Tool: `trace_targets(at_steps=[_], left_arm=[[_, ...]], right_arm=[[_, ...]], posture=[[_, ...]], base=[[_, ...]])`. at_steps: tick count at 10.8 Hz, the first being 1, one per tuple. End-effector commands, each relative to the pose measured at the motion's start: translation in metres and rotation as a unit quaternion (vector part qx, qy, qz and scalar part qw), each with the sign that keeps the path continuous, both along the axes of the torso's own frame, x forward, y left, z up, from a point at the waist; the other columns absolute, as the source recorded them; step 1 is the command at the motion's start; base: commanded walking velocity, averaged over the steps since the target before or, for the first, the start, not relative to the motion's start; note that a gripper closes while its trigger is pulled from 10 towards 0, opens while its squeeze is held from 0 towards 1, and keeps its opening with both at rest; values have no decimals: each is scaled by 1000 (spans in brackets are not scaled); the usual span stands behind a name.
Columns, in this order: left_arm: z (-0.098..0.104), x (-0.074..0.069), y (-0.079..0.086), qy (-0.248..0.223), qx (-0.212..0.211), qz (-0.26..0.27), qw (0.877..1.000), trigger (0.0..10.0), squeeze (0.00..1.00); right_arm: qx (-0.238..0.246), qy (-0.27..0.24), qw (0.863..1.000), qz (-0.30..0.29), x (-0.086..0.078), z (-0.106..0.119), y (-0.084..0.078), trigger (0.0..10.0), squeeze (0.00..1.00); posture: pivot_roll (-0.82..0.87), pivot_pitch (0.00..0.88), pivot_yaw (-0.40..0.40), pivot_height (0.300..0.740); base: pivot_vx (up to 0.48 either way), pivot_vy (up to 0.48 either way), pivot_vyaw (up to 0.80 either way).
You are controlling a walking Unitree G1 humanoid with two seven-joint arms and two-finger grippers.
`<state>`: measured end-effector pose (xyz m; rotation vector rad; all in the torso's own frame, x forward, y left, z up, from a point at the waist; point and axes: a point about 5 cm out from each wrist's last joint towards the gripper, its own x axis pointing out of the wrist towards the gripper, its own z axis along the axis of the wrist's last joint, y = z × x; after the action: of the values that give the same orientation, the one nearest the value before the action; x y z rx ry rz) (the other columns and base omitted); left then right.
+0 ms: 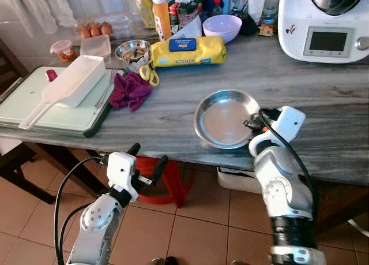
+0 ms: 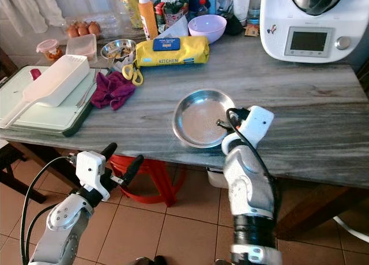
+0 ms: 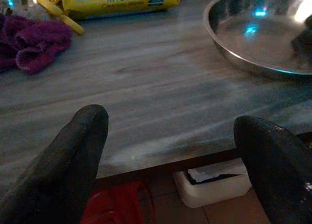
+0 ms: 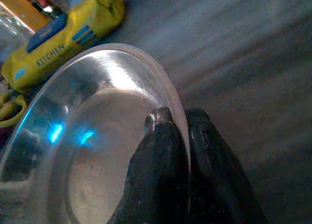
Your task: Setting the table
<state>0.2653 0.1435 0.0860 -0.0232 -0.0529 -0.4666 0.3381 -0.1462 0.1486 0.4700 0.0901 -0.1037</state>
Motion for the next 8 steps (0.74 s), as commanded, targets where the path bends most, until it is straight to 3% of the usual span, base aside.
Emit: trace_targets(at_steps=[1, 2, 3, 4, 8], left_arm=[[0, -3, 0, -1, 0, -4, 1000, 10000, 0], [0, -3, -1, -1, -1, -6, 1000, 10000, 0], [0, -3, -2, -2, -2, -7, 1000, 10000, 0], [1, -3, -2, -3, -2, -8, 1000, 10000, 0], [1, -4, -7, -7, -3, -23, 1000, 10000, 0]], right_arm=[[18, 32, 999, 3, 0, -10, 4, 10000, 0], [33, 42, 999, 5, 1, -12, 6, 10000, 0], [37, 49, 998, 3, 2, -14, 7, 10000, 816], [36, 55, 998, -3, 2, -15, 5, 10000, 1000], [44, 48, 998, 12, 3, -13, 10, 10000, 1000]], posture=[[-121, 145, 110, 740], [-123, 144, 109, 740], [-123, 144, 108, 740], [-123, 145, 107, 740], [-127, 142, 101, 740]], base=[[0, 0, 0], [0, 0, 0], [0, 0, 0], [0, 0, 0], [0, 0, 0]])
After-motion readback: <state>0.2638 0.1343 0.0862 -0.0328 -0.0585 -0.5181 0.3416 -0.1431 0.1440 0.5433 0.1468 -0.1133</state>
